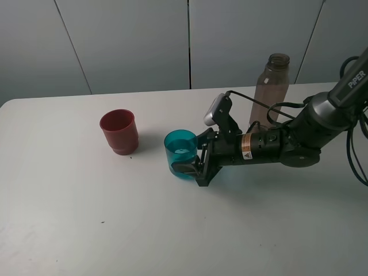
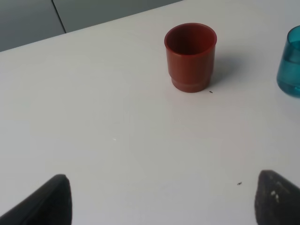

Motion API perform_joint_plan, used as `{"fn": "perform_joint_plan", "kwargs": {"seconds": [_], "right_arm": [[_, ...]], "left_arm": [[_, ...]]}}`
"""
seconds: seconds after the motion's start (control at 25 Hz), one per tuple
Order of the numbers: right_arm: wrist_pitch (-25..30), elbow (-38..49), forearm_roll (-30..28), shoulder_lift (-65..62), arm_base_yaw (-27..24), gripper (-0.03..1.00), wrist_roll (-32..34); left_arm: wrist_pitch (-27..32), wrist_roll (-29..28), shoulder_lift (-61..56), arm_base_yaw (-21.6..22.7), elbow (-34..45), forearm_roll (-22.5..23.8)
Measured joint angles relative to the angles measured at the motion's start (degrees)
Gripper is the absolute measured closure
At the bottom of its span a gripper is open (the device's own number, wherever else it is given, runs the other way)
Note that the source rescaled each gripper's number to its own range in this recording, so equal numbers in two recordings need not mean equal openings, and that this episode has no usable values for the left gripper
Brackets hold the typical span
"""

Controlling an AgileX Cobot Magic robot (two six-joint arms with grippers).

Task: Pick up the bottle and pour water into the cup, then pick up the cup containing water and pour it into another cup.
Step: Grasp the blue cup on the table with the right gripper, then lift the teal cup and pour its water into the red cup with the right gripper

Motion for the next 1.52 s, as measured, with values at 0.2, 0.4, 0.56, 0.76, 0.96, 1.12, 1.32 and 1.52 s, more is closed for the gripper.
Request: {"fn": "perform_joint_plan", "kwargs": {"seconds": [0.2,0.4,0.56,0.76,0.96,1.12,1.32,1.52], "right_arm": [[0.39,-0.1,0.0,0.0,0.0,0.8,-0.93],[0.39,-0.1,0.0,0.0,0.0,0.8,-1.17],[1.53,-0.1,-0.26,-0.97,0.0,0.8,-1.27],[3.45,-0.1,-1.05,-5.05,0.0,0.8,-0.48],[6.16,-0.1,-1.08,-9.4,0.0,0.8,3.13],[9.08,0.0,-1.08,-11.38,0.0,0.8,6.57],[11.56,0.0,0.74,-11.97,1.27,0.8,8.36],[14.6,-2.23,1.8,-11.97,4.05,0.8,11.14]], "left_arm": [[0.0,0.0,0.0,0.0,0.0,0.0],[0.0,0.0,0.0,0.0,0.0,0.0],[0.0,0.0,0.0,0.0,0.0,0.0],[0.0,0.0,0.0,0.0,0.0,0.0],[0.0,0.0,0.0,0.0,0.0,0.0],[0.0,0.0,0.0,0.0,0.0,0.0],[0.0,0.0,0.0,0.0,0.0,0.0],[0.0,0.0,0.0,0.0,0.0,0.0]]}}
